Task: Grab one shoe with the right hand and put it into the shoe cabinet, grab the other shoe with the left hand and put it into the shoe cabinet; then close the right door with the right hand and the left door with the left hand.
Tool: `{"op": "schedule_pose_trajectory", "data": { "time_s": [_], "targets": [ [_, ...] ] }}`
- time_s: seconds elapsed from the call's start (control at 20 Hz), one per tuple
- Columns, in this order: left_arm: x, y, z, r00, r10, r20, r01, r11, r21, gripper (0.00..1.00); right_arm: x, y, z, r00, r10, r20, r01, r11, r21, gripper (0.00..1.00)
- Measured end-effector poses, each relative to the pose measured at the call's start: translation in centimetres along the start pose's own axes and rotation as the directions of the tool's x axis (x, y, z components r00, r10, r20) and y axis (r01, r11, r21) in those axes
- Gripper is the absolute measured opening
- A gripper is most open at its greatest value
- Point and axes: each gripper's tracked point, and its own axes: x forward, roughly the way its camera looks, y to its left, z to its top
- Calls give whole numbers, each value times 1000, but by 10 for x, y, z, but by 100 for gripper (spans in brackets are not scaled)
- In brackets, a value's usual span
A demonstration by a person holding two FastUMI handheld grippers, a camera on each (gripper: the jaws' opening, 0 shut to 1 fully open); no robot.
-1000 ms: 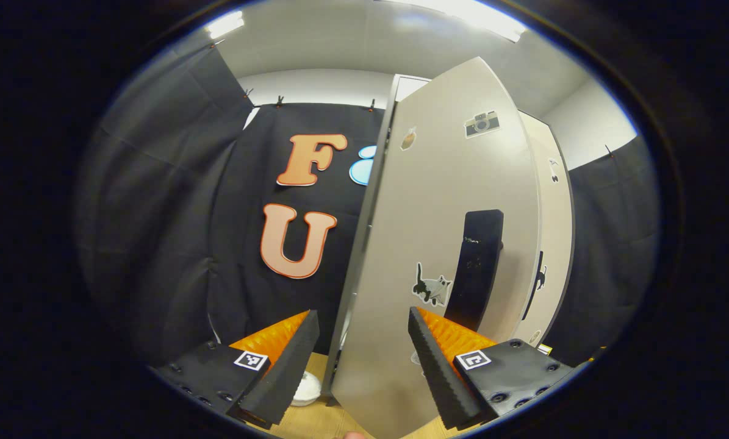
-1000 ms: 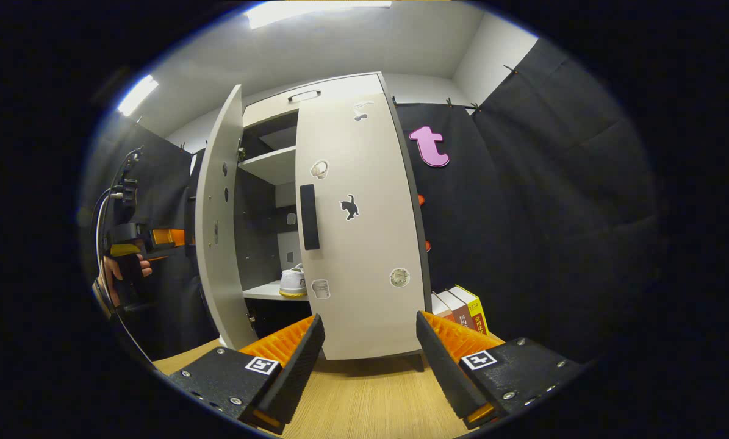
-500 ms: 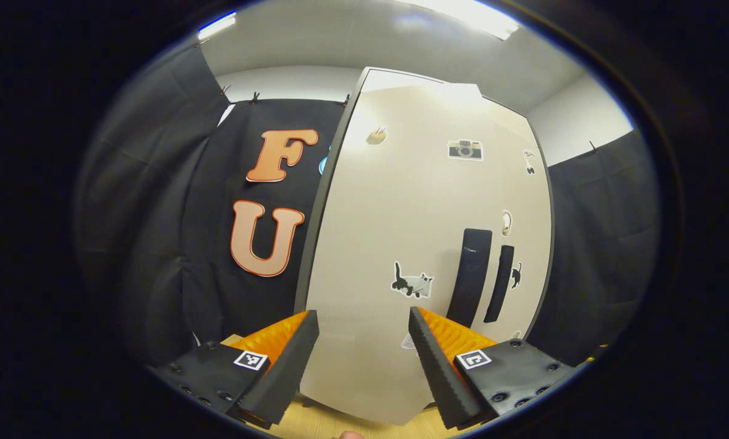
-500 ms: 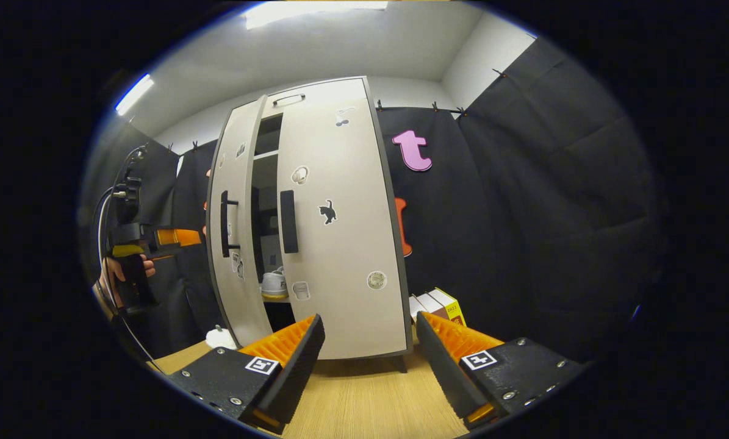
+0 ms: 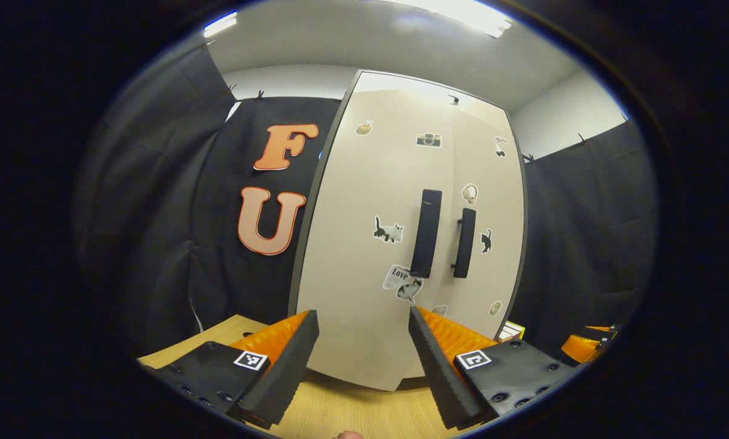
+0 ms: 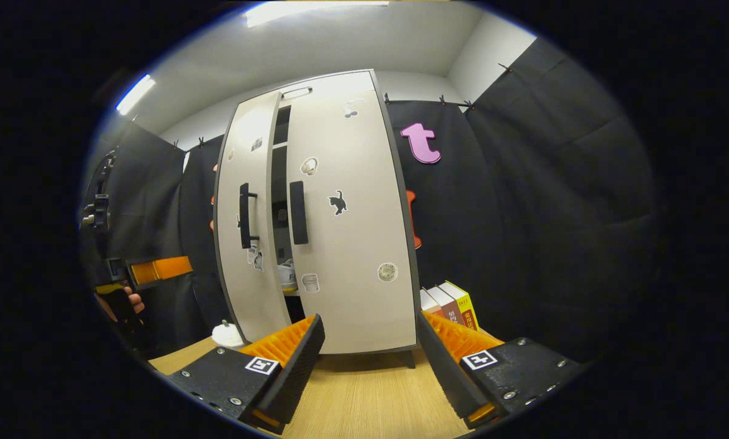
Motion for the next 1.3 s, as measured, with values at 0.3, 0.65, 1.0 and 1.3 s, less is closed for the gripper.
{"op": "schedule_pose_trajectory", "data": {
  "time_s": [0.3,0.65,1.0,1.3],
  "targets": [
    [-42,1,-40,999,50,-10,-50,999,-12,96,-7,15,-7,1000,28,2,-28,999,-22,93],
    [-69,6,-72,995,79,-60,-79,997,-1,97,-20,23,-21,1000,27,-10,-27,999,-19,93],
    [-60,4,-43,998,69,4,-69,997,32,96,-23,8,-12,1000,-8,13,8,1000,-1,93],
    [-61,2,-39,998,58,16,-59,998,23,96,-23,8,-9,1000,-5,19,5,1000,8,93]
  ]
}}
